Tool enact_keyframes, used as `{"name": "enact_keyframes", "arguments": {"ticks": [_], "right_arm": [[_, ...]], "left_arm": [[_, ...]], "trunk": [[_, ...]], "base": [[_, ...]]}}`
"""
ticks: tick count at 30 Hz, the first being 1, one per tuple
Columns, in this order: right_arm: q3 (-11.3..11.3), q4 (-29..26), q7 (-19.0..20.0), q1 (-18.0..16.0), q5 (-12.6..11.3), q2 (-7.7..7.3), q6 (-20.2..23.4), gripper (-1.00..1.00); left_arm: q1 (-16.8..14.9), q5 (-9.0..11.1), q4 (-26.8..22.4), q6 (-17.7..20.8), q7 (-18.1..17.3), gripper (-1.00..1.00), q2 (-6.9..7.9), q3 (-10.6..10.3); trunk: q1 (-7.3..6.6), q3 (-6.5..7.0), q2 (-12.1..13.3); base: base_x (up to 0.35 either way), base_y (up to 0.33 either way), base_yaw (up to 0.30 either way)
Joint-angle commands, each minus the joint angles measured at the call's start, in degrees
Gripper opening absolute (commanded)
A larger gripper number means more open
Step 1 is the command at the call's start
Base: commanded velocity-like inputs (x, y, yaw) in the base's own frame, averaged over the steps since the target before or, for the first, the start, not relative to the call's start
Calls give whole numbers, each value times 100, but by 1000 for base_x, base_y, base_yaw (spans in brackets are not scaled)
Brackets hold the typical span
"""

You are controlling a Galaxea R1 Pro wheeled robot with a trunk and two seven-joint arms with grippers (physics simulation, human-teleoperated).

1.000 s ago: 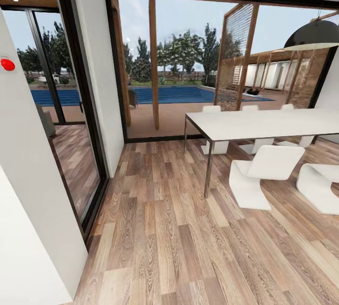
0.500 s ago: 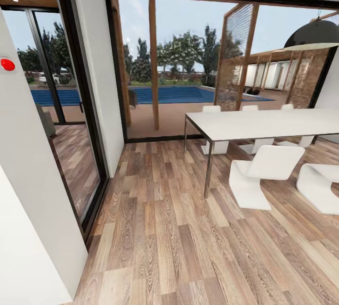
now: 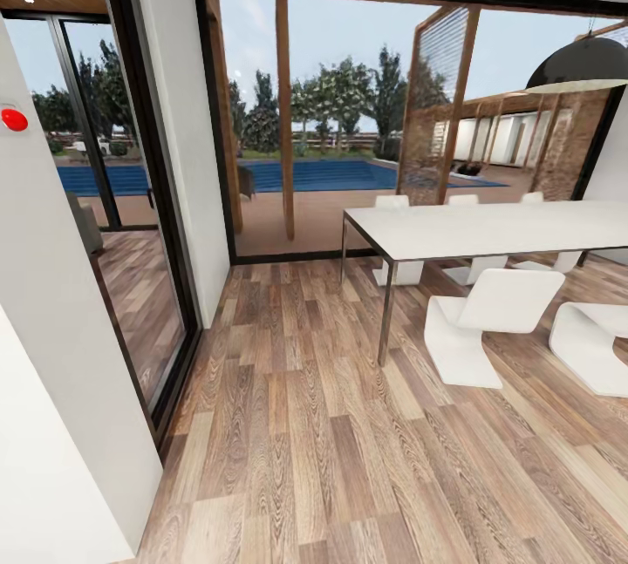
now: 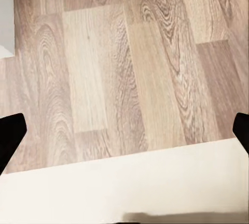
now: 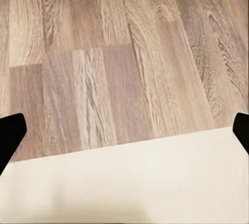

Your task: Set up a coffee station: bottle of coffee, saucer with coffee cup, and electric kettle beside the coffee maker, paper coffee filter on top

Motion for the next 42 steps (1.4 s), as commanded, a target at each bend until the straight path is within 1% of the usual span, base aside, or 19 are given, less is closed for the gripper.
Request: {"name": "enact_keyframes", "arguments": {"ticks": [1,3,6,8,9,11,15,30,35,42], "right_arm": [[-53,-249,-3,-1,-2,-54,-16,100],[-121,-389,3,0,-2,-102,-14,100],[-203,-492,13,0,1,-190,-7,100],[-238,-512,8,1,4,-243,-2,100],[-344,-517,6,-1,6,-288,0,100],[-466,-518,4,-1,6,-299,1,100],[-574,-509,-1,-5,3,-301,1,100],[-621,-457,-3,-4,-2,-293,1,100],[-614,-236,-3,-6,-3,-290,1,100],[-605,-177,-3,-7,-2,-257,1,100]], "left_arm": [[-107,-3,-26,-21,2,100,23,2],[-162,-4,-34,-22,2,100,43,12],[-197,6,-37,-23,8,100,111,56],[-191,10,-34,-23,10,100,155,160],[-175,12,-17,-23,11,100,169,322],[-165,12,-2,-23,11,100,168,408],[-156,0,24,-28,5,100,168,455],[-128,18,46,-30,10,100,169,472],[-126,17,50,-31,10,100,166,472],[-126,21,55,-31,3,100,159,472]], "trunk": [[0,-6,-3],[0,-6,-3],[0,-6,-3],[0,-6,-3],[0,-6,-3],[0,-6,-3],[0,-6,-3],[0,-6,-3],[0,-11,-3],[0,-25,-3]], "base": [[0,0,0],[0,0,0],[0,0,0],[0,0,0],[0,0,89],[0,0,177],[0,0,236],[0,0,274],[0,0,277],[0,0,277]]}}
